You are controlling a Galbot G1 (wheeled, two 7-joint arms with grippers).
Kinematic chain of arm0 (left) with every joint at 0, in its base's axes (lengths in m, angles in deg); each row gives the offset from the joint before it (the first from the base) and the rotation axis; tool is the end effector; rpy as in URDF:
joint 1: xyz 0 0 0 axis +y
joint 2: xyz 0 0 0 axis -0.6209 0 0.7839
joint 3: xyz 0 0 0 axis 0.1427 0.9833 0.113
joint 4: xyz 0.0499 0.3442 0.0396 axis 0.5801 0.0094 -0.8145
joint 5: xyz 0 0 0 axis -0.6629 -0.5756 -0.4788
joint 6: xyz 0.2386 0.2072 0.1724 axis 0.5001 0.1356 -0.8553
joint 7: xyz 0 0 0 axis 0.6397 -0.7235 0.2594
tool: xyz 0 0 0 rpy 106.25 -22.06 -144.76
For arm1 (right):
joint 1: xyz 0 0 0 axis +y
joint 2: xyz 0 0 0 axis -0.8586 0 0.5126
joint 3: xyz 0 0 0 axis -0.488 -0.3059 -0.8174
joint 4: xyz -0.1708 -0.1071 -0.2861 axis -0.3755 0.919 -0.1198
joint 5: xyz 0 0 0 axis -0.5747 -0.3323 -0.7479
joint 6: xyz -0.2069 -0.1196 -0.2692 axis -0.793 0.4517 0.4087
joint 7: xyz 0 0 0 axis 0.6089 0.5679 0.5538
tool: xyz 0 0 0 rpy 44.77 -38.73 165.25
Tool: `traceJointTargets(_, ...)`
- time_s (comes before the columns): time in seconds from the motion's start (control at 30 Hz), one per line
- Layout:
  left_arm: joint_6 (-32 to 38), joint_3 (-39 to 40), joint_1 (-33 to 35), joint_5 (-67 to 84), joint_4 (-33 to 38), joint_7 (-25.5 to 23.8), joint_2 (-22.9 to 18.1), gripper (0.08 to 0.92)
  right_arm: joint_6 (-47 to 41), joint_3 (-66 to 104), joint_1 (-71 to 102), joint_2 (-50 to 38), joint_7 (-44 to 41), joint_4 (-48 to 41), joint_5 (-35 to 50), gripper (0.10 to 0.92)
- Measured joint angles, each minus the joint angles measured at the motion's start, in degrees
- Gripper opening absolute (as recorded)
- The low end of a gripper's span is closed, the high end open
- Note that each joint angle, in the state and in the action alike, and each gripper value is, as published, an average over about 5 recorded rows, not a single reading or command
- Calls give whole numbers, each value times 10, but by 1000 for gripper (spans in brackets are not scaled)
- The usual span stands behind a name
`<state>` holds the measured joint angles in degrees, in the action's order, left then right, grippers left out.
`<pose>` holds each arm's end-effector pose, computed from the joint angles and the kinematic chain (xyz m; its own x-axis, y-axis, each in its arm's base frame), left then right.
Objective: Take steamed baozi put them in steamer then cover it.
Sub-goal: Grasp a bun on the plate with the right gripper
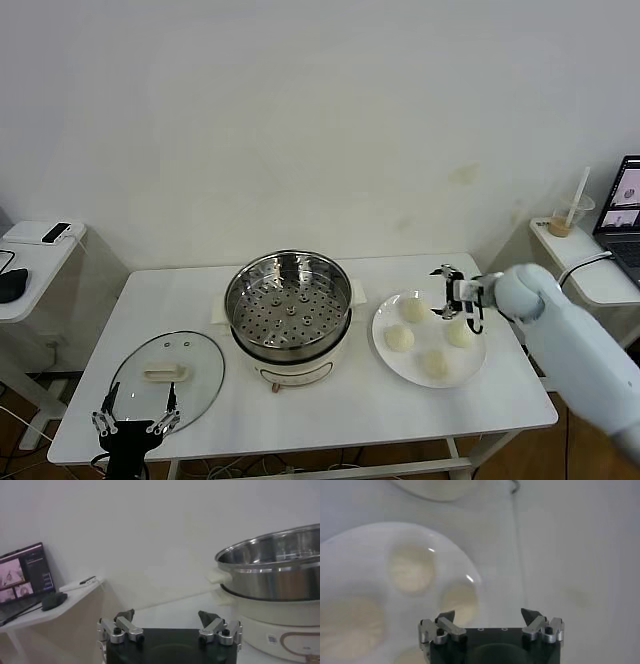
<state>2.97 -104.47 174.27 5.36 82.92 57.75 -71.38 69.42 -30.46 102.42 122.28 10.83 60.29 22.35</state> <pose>0.1073 0.0753 -0.2867 -0.9633 -0.2132 0.1632 -0.1524 0.9347 0.3212 0.5438 -0.1340 -0.1937 -0.4388 -0.2129 0.8730 -0.8769 -0.1105 -0.4677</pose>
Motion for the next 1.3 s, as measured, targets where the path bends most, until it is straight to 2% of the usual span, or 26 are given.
traceJointTargets(0.47,-2,-21,-3,2,-1,-8,3,823,18,-81,-80,105,-42,-173,-35,823)
traceJointTargets(1.0,1,-30,0,1,-1,-8,0,823,23,-72,-101,188,-25,-291,-91,817)
traceJointTargets(1.13,2,-31,0,0,-1,-8,0,823,23,-70,-103,197,-24,-307,-99,788)
traceJointTargets(1.3,2,-31,-1,0,-1,-8,0,823,22,-70,-105,202,-25,-316,-106,708)
